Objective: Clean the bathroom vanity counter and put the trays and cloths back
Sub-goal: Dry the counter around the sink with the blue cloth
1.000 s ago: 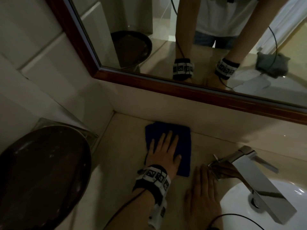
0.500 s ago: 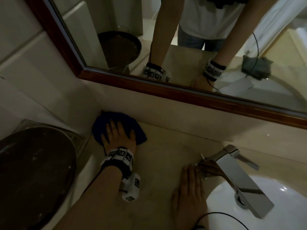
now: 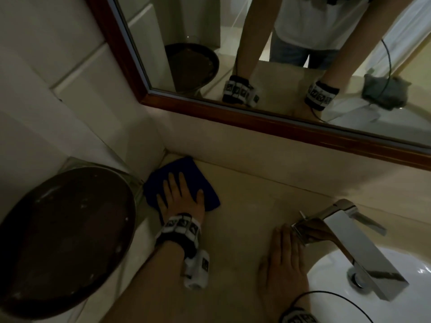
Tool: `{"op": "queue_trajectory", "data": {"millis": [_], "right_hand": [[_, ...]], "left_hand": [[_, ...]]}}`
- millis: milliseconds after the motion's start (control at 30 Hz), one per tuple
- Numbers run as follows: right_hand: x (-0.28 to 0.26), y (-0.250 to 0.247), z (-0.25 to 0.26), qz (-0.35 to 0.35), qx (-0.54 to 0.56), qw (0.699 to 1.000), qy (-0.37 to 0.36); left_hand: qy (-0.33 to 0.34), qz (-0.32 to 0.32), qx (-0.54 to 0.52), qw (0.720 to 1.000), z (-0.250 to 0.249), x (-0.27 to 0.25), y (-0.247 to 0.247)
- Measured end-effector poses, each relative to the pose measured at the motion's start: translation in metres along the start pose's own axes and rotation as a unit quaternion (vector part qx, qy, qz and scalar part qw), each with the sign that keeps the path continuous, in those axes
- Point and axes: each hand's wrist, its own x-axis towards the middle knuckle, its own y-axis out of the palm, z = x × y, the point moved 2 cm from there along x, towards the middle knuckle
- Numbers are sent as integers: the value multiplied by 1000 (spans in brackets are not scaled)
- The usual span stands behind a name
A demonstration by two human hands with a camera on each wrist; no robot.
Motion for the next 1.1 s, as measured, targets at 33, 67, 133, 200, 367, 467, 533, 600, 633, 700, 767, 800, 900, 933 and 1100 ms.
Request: {"op": "queue_trajectory", "data": {"millis": [33, 67, 133, 200, 367, 467, 533, 600, 633, 700, 767, 800, 900, 933, 1100], "right_hand": [[0, 1, 0, 0, 0, 1000, -3], [1, 3, -1, 0, 0, 1000, -4], [0, 4, -1, 2, -2, 1000, -1], [-1, 5, -1, 4, 1, 1000, 4], [-3, -4, 4, -1, 3, 1000, -3], [-3, -8, 6, 3, 18, 1000, -4], [-3, -10, 6, 9, 17, 1000, -6], [-3, -10, 6, 15, 20, 1000, -3], [-4, -9, 6, 18, 22, 1000, -1], [-4, -9, 6, 25, 31, 999, 2], [-4, -11, 7, 32, 31, 999, 1], [-4, -13, 8, 42, 26, 999, 4], [-3, -21, 13, 103, 24, 994, 31], [-2, -28, 15, 130, 31, 990, 45], [-14, -53, 30, 274, 21, 961, 36]], "left_hand": [[1, 3, -2, 1000, -1, 8, -3], [4, 6, -4, 1000, -2, 12, -4], [13, 13, -6, 1000, 5, 0, -2], [19, 15, -2, 1000, 20, -33, 5], [14, 84, 27, 996, 75, -127, 18], [3, 76, 29, 997, 84, -127, 22], [3, 48, 32, 998, 80, -104, 19], [4, 43, 33, 999, 74, -76, 12], [4, 44, 27, 999, 72, -63, 9], [8, 40, 13, 999, 69, -47, 4], [12, 38, 16, 999, 69, -48, 4], [16, 40, 16, 999, 69, -54, 4], [52, 49, 38, 997, 82, -104, 21], [73, 53, 50, 995, 86, -128, 27], [100, 129, 81, 983, 92, -183, 40]]}}
